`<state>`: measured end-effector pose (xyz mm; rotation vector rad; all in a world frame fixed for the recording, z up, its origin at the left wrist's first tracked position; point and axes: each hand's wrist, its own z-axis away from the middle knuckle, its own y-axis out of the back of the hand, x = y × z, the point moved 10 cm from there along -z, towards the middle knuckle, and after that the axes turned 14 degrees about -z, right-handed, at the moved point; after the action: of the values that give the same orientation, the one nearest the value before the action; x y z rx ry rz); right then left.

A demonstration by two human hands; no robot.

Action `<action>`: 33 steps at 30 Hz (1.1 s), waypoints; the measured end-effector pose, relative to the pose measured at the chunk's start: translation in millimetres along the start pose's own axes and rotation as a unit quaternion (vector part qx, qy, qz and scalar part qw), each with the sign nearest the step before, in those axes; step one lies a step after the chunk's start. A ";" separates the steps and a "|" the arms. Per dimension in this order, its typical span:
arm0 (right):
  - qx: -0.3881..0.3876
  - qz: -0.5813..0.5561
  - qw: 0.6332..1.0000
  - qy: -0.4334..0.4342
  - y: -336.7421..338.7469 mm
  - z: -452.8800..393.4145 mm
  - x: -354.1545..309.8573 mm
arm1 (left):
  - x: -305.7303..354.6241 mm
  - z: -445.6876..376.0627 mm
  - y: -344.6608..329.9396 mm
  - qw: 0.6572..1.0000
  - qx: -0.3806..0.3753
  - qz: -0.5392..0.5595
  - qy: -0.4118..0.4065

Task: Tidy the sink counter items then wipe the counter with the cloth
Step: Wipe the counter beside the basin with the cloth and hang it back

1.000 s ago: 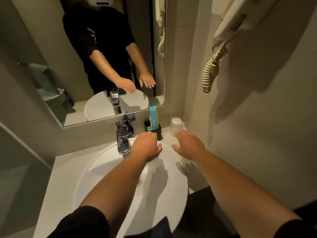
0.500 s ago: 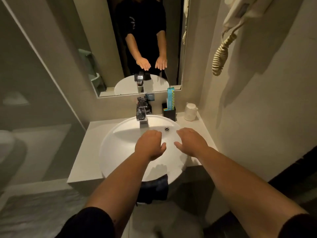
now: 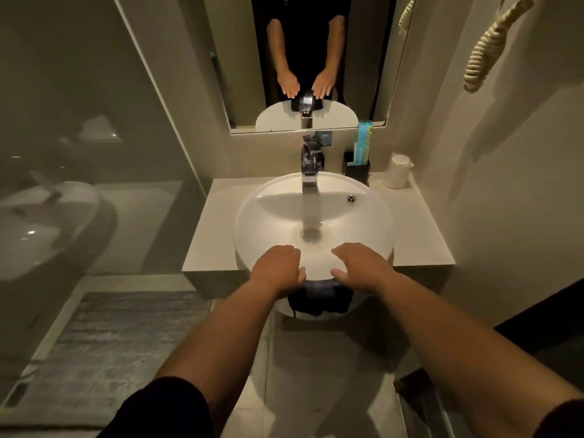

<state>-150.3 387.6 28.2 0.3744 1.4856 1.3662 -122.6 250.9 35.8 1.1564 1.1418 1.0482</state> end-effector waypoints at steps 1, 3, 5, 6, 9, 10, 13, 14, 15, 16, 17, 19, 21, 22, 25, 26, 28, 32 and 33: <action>-0.004 -0.001 1.000 0.002 -9.7 3.4 -2.1 | 3.9 5.8 -6.4 1.000 -0.007 0.010 -0.014; -0.010 -0.004 1.000 0.007 -24.8 11.0 -5.4 | 15.8 16.3 -14.9 0.998 -0.017 0.023 -0.048; -0.020 -0.005 1.000 0.020 -36.7 19.8 -9.3 | 30.1 26.4 -23.5 0.996 -0.028 0.031 -0.073; -0.025 -0.001 0.999 0.027 -41.5 23.4 -10.5 | 37.2 30.4 -27.1 0.996 -0.026 0.030 -0.082; -0.013 0.018 0.999 0.035 -49.2 30.0 -7.4 | 55.1 33.9 -36.3 0.995 0.004 0.014 -0.094; -0.002 0.030 0.999 0.036 -50.2 30.0 -6.7 | 57.1 32.6 -38.2 0.996 0.014 0.006 -0.091; 0.029 0.062 0.997 0.039 -53.3 28.9 -3.1 | 59.3 25.7 -46.5 0.997 0.021 -0.002 -0.072; 0.037 0.064 0.997 0.036 -54.2 28.5 -1.3 | 58.6 23.7 -49.0 0.998 0.018 -0.001 -0.063; 0.043 0.062 0.997 0.032 -55.8 27.6 1.0 | 57.7 22.3 -51.2 0.998 0.011 0.001 -0.054; 0.051 0.061 0.996 0.032 -57.2 27.0 2.7 | 56.6 21.1 -52.6 0.999 0.004 0.003 -0.048; 0.059 0.063 0.996 0.035 -57.9 25.8 3.5 | 55.5 20.3 -53.8 0.999 -0.005 0.005 -0.043; 0.072 0.079 0.993 0.040 -57.0 23.6 3.3 | 53.2 19.9 -55.4 0.999 -0.017 -0.001 -0.042; 0.072 0.087 0.993 0.041 -53.7 22.0 1.7 | 52.3 21.1 -53.3 0.998 -0.016 -0.018 -0.051; 0.071 0.087 0.993 0.046 -51.4 21.6 0.0 | 51.9 21.8 -51.3 0.998 -0.012 -0.028 -0.056; 0.069 0.083 0.992 0.069 -41.0 22.7 -7.2 | 50.4 23.8 -41.4 0.996 0.005 -0.054 -0.067; 0.071 0.079 0.991 0.076 -36.2 22.4 -10.3 | 48.3 25.0 -36.5 0.996 0.011 -0.053 -0.065; 0.071 0.070 0.991 0.086 -27.2 19.7 -18.9 | 41.7 28.3 -26.0 0.997 0.014 -0.046 -0.056; 0.068 0.070 0.988 0.117 -8.9 7.4 -47.6 | 19.2 33.6 -3.4 0.999 0.003 -0.035 -0.023; 0.070 0.068 0.987 0.128 -3.7 3.3 -57.4 | 10.4 34.2 2.1 1.000 0.000 -0.024 -0.004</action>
<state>-122.3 343.4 52.2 0.4071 1.8033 1.4636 -87.4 257.1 38.2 1.1268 1.1586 1.0055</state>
